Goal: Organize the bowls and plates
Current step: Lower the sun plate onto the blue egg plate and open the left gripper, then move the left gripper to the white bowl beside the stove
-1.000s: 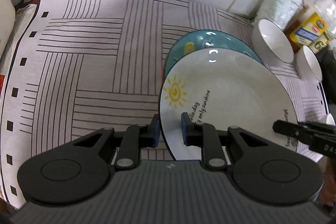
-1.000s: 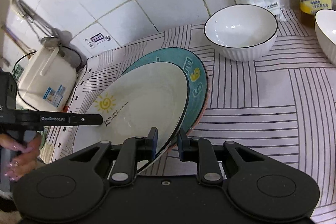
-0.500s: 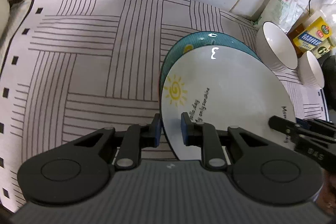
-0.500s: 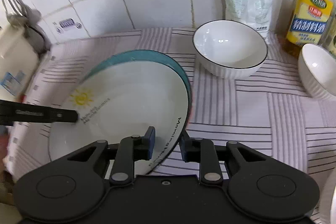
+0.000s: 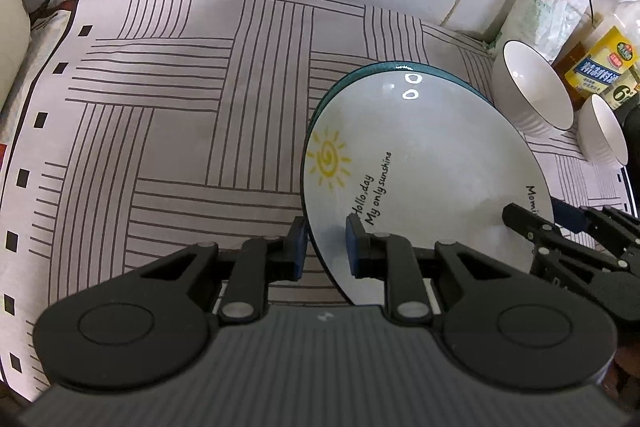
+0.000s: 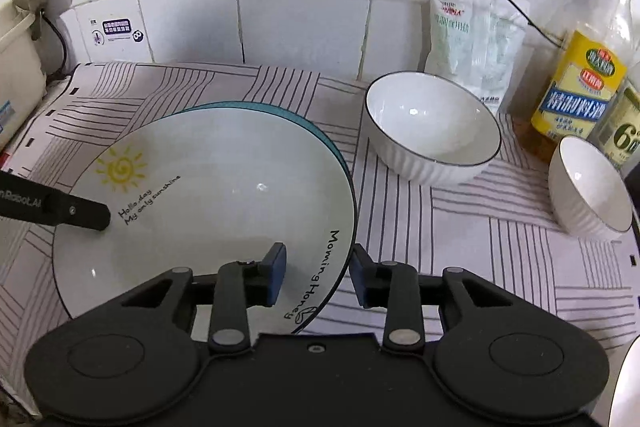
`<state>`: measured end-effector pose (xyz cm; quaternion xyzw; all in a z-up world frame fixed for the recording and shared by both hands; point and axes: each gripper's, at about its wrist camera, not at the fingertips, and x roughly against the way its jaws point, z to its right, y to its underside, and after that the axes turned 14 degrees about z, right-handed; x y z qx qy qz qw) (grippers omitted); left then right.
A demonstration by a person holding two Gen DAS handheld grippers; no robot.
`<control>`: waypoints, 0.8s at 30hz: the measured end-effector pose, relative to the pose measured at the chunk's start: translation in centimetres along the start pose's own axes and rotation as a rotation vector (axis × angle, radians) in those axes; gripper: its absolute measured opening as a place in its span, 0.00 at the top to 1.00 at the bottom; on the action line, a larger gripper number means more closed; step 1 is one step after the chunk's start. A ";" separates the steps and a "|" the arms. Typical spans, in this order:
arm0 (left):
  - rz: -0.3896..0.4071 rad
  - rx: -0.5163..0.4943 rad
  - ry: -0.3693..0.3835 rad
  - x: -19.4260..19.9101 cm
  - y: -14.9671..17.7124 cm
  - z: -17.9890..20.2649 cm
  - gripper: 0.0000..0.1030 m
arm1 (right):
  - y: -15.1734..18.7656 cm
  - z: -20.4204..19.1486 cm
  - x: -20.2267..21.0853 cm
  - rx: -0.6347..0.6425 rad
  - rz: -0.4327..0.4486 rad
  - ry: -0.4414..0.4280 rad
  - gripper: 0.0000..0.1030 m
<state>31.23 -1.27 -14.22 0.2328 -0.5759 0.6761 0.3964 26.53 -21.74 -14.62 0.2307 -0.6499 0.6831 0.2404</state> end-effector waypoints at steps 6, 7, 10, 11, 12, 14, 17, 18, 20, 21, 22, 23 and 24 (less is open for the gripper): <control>-0.060 0.050 -0.001 1.3 0.4 0.2 0.76 | -0.8 1.3 1.4 -0.131 0.020 -0.007 0.61; -0.048 0.035 -0.004 2.0 0.6 0.6 0.75 | -0.9 1.6 2.3 -0.159 0.038 -0.006 0.61; -0.033 0.000 0.006 3.7 0.9 1.8 0.74 | -0.6 2.0 5.1 -0.174 0.096 -0.006 0.61; -0.034 -0.004 0.023 4.1 0.9 2.2 0.74 | -0.5 2.0 6.1 -0.173 0.107 -0.013 0.61; -0.034 -0.010 0.031 4.6 1.0 2.6 0.73 | -0.2 2.2 7.0 -0.172 0.116 -0.026 0.61; -0.026 -0.038 0.040 5.8 1.0 3.5 0.70 | 0.2 2.7 8.7 -0.170 0.127 -0.041 0.61; -0.033 -0.084 0.066 7.5 1.1 5.4 0.62 | 0.1 3.5 11.5 -0.154 0.089 -0.040 0.61; -0.034 -0.095 0.077 8.1 1.1 6.0 0.60 | 0.0 3.9 12.2 -0.160 0.084 -0.032 0.61; -0.023 -0.116 0.096 9.4 1.5 7.2 0.58 | -0.3 4.4 14.0 -0.164 0.095 -0.028 0.59; -0.019 -0.126 0.102 10.0 1.8 7.6 0.54 | -0.5 4.6 15.1 -0.160 0.110 -0.034 0.56; -0.015 -0.132 0.108 10.6 2.0 8.2 0.49 | -0.5 4.8 16.0 -0.156 0.123 -0.037 0.54; -0.015 -0.134 0.111 11.0 2.2 8.5 0.48 | -0.5 4.9 17.0 -0.149 0.139 -0.035 0.54; -0.015 -0.138 0.115 11.5 2.4 9.0 0.45 | -0.4 5.0 17.7 -0.145 0.152 -0.030 0.51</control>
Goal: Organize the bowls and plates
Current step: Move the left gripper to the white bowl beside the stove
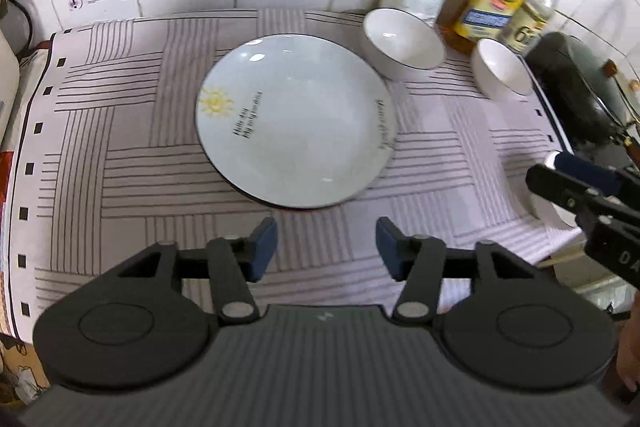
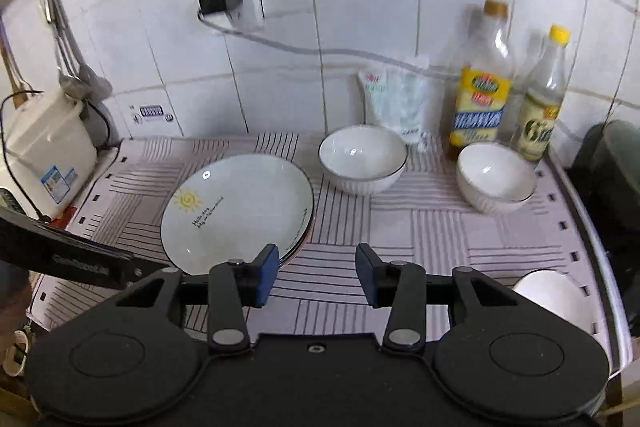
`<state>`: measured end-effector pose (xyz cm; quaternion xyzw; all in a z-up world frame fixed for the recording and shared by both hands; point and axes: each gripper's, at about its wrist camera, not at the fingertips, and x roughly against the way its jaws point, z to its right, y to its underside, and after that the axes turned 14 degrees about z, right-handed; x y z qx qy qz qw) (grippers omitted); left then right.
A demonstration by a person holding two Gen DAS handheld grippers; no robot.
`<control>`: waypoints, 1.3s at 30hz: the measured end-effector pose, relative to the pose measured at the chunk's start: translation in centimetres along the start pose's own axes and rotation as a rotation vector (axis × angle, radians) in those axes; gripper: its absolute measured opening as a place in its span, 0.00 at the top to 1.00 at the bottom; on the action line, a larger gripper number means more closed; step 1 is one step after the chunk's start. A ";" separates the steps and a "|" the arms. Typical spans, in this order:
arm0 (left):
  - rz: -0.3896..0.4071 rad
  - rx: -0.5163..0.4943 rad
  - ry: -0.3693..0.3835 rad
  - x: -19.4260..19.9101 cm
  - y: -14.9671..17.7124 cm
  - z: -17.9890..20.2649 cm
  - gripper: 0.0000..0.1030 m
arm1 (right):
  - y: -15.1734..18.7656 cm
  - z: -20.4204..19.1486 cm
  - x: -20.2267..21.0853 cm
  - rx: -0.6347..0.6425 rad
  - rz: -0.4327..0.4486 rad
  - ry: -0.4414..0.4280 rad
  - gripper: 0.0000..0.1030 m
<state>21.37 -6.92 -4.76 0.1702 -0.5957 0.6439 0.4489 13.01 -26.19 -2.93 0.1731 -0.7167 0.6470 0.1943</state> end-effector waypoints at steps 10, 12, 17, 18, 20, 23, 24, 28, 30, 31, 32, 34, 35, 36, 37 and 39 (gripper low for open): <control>0.024 -0.054 0.048 2.6 0.6 4.8 0.24 | 1.4 2.9 5.5 -0.001 0.055 0.070 0.36; 0.022 -0.068 0.052 2.6 0.9 5.7 0.22 | 2.1 3.8 6.1 -0.011 0.053 0.095 0.35; 0.000 -0.105 0.074 2.1 1.7 7.9 0.11 | 3.9 6.2 6.9 -0.064 0.024 0.166 0.35; -0.002 -0.113 0.078 2.0 1.8 8.2 0.09 | 4.3 6.6 6.9 -0.071 0.019 0.174 0.34; -0.005 -0.126 0.076 1.7 2.1 9.0 0.08 | 5.0 7.3 6.9 -0.081 0.012 0.191 0.34; -0.016 -0.139 0.062 1.0 2.4 10.0 0.08 | 6.2 8.2 7.0 -0.080 -0.002 0.197 0.34; -0.013 -0.135 0.074 0.9 2.3 10.3 0.09 | 6.7 8.4 7.1 -0.080 0.003 0.190 0.34; 0.013 -0.061 0.146 0.9 1.8 10.7 0.11 | 8.5 9.5 7.6 -0.063 0.046 0.194 0.34; 0.017 -0.072 0.156 0.7 1.7 11.3 0.11 | 9.3 10.4 7.5 -0.067 0.054 0.208 0.32; 0.016 -0.080 0.159 0.3 1.7 11.7 0.11 | 9.7 10.8 7.4 -0.075 0.056 0.219 0.31; 0.013 -0.087 0.164 0.0 1.7 12.0 0.11 | 10.2 11.3 7.2 -0.086 0.057 0.231 0.30; 0.009 -0.097 0.167 -1.0 1.8 12.8 0.12 | 11.2 12.5 6.7 -0.103 0.062 0.254 0.27; 0.011 -0.103 0.165 -1.5 1.9 13.1 0.12 | 11.8 13.1 6.3 -0.115 0.063 0.269 0.26; 0.012 -0.109 0.163 -2.0 2.0 13.5 0.12 | 12.3 13.5 5.9 -0.120 0.059 0.281 0.21; 0.012 -0.116 0.165 -2.7 2.1 14.2 0.13 | 12.9 13.9 5.6 -0.118 0.057 0.292 0.14; 0.017 -0.135 0.224 -3.9 2.5 15.4 0.13 | 13.8 14.5 4.5 -0.086 0.042 0.343 0.11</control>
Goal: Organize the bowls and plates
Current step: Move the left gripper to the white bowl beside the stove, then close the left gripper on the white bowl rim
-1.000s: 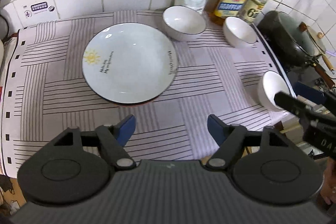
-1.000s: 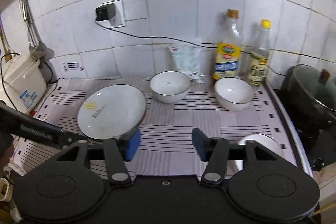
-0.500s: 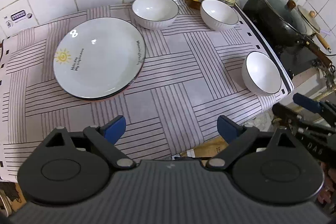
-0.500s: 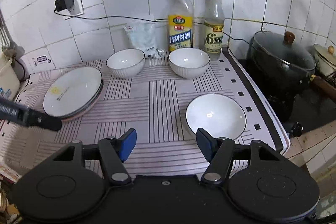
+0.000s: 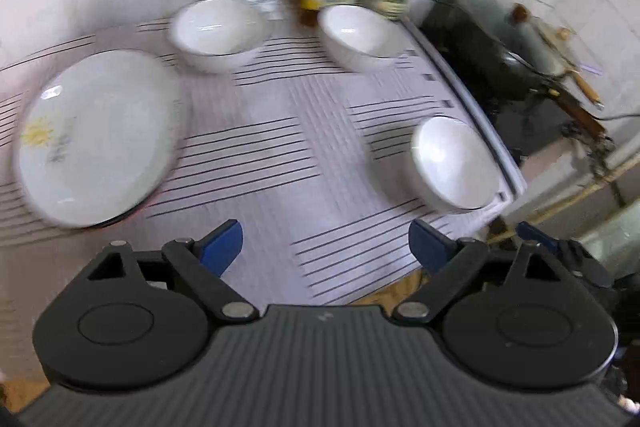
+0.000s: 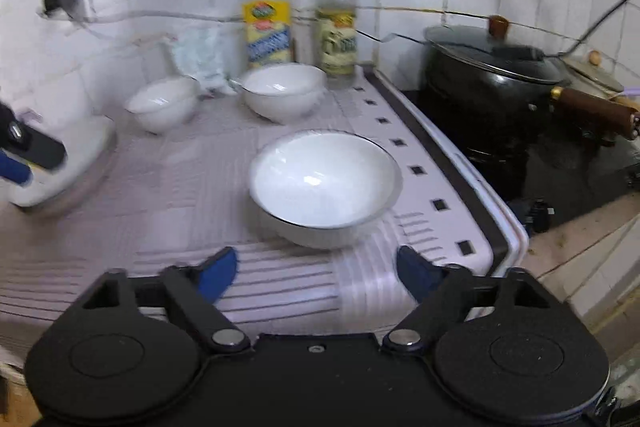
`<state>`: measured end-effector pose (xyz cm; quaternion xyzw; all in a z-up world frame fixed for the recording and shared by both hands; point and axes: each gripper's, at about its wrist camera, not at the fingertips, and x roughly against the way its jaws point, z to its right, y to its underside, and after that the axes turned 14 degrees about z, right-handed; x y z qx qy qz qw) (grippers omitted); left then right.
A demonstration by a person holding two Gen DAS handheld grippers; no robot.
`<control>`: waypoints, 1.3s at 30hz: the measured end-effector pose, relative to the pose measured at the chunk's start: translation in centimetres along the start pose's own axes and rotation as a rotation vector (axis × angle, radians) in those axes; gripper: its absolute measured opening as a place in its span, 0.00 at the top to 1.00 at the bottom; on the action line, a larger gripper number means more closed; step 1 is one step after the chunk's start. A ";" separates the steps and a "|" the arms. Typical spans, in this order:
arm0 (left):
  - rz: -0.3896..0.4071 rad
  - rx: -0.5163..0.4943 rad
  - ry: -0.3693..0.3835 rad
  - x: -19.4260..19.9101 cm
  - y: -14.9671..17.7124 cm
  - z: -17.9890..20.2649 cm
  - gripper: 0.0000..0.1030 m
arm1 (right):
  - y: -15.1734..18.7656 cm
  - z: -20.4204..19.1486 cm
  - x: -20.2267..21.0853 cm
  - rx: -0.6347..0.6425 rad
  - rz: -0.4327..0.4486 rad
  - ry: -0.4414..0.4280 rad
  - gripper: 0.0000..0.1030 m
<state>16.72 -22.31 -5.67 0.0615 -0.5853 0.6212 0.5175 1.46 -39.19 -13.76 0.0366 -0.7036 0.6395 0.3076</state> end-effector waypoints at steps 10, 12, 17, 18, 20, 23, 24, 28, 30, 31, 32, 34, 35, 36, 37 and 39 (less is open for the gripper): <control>0.028 -0.077 0.027 -5.9 1.0 4.2 0.10 | 2.9 0.9 -4.6 -0.018 0.073 -0.013 0.11; 0.050 -0.056 0.067 -7.0 1.0 4.8 0.10 | 3.2 0.7 -5.4 -0.014 0.097 -0.023 0.11; 0.060 -0.022 0.074 -9.7 1.7 6.0 0.10 | 3.7 0.2 -7.3 -0.005 0.125 0.010 0.06; 0.060 -0.005 0.074 -10.2 1.7 6.0 0.10 | 3.8 0.0 -7.5 0.004 0.133 0.012 0.06; 0.059 0.024 0.060 -11.0 1.6 6.0 0.11 | 3.9 0.0 -7.9 -0.001 0.147 0.005 0.06; 0.077 0.039 0.044 -11.8 1.2 6.0 0.14 | 3.9 -0.1 -8.0 0.009 0.177 -0.011 0.06; 0.080 0.037 0.043 -12.0 1.1 6.0 0.23 | 3.8 -0.1 -8.1 0.019 0.188 -0.013 0.06; 0.051 0.038 0.052 -13.0 0.8 6.2 0.54 | 3.7 0.1 -8.6 0.014 0.203 -0.020 0.06; 0.048 0.023 0.055 -13.3 0.7 6.3 0.68 | 3.8 0.2 -8.7 0.013 0.209 -0.023 0.06; 0.043 0.013 0.055 -13.6 0.7 6.5 0.74 | 3.9 0.2 -8.6 0.012 0.213 -0.025 0.06; 0.032 0.007 0.056 -13.8 0.6 6.5 0.75 | 4.0 0.3 -8.7 0.009 0.218 -0.031 0.06; -0.012 0.006 0.060 -14.5 0.6 6.5 0.78 | 4.4 0.8 -9.0 -0.016 0.210 -0.031 0.05; -0.016 0.019 0.066 -14.5 0.6 6.4 0.79 | 4.5 0.8 -9.0 -0.017 0.215 -0.030 0.05; -0.022 0.024 0.069 -14.6 0.6 6.3 0.80 | 4.6 0.6 -8.9 -0.008 0.219 -0.022 0.05; -0.026 0.023 0.069 -14.6 0.6 6.3 0.82 | 4.7 0.5 -8.9 -0.002 0.219 -0.018 0.05; -0.037 0.015 0.075 -14.6 0.6 6.4 0.87 | 4.7 0.5 -8.8 -0.004 0.223 -0.020 0.05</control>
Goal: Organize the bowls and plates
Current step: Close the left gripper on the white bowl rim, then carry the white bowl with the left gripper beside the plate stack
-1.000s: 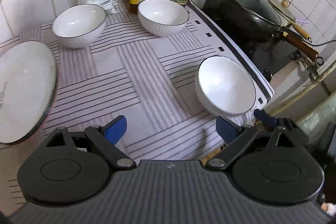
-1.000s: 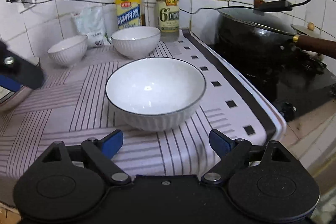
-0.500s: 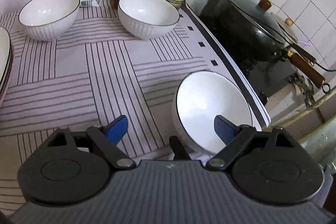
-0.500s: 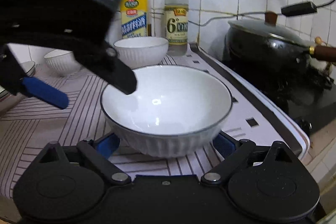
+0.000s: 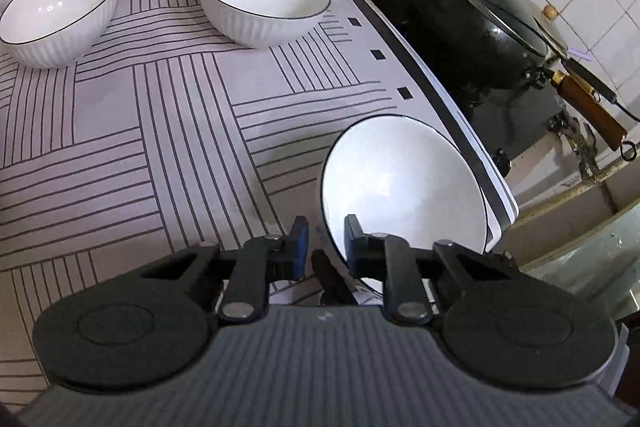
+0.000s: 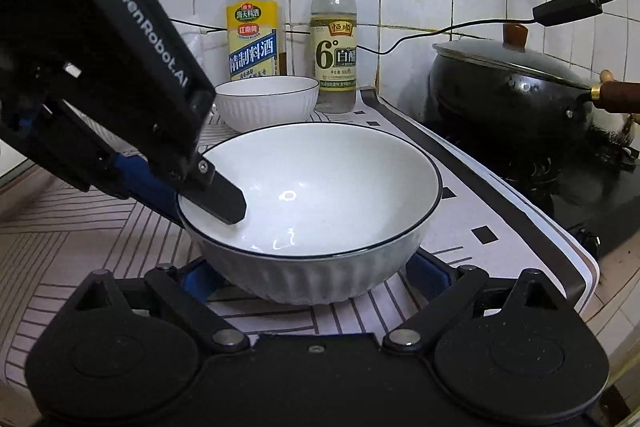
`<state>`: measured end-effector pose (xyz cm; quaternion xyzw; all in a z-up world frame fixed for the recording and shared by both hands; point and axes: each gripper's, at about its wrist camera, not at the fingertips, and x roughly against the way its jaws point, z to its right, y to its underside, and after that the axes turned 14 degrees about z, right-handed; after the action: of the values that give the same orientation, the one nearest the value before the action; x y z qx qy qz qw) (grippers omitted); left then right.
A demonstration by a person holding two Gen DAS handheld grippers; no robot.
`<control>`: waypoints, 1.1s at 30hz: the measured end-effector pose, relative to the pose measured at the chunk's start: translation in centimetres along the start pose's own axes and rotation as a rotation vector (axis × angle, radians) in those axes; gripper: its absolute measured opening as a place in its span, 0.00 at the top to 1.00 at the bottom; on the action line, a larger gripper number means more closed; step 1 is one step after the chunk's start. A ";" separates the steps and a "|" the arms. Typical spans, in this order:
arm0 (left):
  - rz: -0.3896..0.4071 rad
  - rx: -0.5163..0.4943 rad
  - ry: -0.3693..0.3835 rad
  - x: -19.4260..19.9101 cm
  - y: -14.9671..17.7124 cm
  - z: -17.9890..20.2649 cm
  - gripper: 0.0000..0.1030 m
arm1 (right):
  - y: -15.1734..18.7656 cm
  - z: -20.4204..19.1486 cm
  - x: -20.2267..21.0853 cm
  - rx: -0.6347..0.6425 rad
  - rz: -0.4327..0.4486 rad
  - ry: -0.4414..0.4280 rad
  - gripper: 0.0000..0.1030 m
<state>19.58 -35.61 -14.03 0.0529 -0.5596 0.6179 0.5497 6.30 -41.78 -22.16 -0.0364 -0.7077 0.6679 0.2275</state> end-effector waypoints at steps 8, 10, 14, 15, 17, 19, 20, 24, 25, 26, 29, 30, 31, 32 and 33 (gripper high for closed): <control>-0.001 -0.031 0.018 1.9 -0.5 0.1 0.86 | -1.0 -1.3 1.4 -0.049 0.004 0.017 0.10; -0.003 -0.028 -0.001 2.7 -0.7 -0.2 0.87 | -1.4 -2.0 1.9 -0.042 0.001 0.004 0.10; 0.014 -0.021 -0.031 4.4 -0.6 -1.0 0.87 | -2.1 -3.4 2.8 0.001 0.015 -0.031 0.10; 0.017 -0.023 -0.041 4.8 -0.6 -1.1 0.87 | -2.2 -3.7 2.9 0.013 0.014 -0.042 0.11; 0.023 -0.024 -0.055 5.6 -0.5 -1.5 0.87 | -2.5 -4.3 3.1 0.032 0.013 -0.064 0.11; 0.034 -0.016 -0.071 6.4 -0.5 -1.9 0.87 | -2.8 -5.0 3.3 0.045 0.020 -0.084 0.11; 0.045 -0.017 -0.083 6.6 -0.4 -2.0 0.87 | -2.9 -5.3 3.5 0.052 0.028 -0.095 0.11; 0.066 -0.058 -0.129 7.6 -0.2 -2.4 0.87 | -3.0 -6.4 3.6 0.053 0.039 -0.128 0.11; 0.073 -0.058 -0.134 7.8 -0.2 -2.6 0.87 | -3.1 -6.5 3.5 0.053 0.043 -0.136 0.11; 0.083 -0.065 -0.145 8.2 -0.2 -2.7 0.87 | -3.2 -6.8 3.5 0.052 0.046 -0.148 0.11; 0.105 -0.103 -0.186 9.2 0.0 -3.1 0.86 | -3.6 -7.8 3.3 0.049 0.042 -0.185 0.11; 0.107 -0.109 -0.197 9.6 -0.1 -3.3 0.86 | -3.7 -8.1 3.2 0.050 0.042 -0.199 0.11; 0.108 -0.107 -0.206 9.9 -0.1 -3.8 0.86 | -3.7 -8.5 3.1 0.053 0.044 -0.218 0.11; 0.107 -0.100 -0.210 10.2 -0.1 -4.2 0.86 | -3.8 -8.9 2.9 0.059 0.044 -0.232 0.11; 0.104 -0.087 -0.214 10.5 -0.1 -4.8 0.86 | -3.8 -9.3 2.8 0.068 0.043 -0.248 0.11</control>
<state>18.24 -25.50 -8.59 0.0655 -0.6433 0.6116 0.4559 8.20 -32.58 -17.66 0.0391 -0.7065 0.6955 0.1248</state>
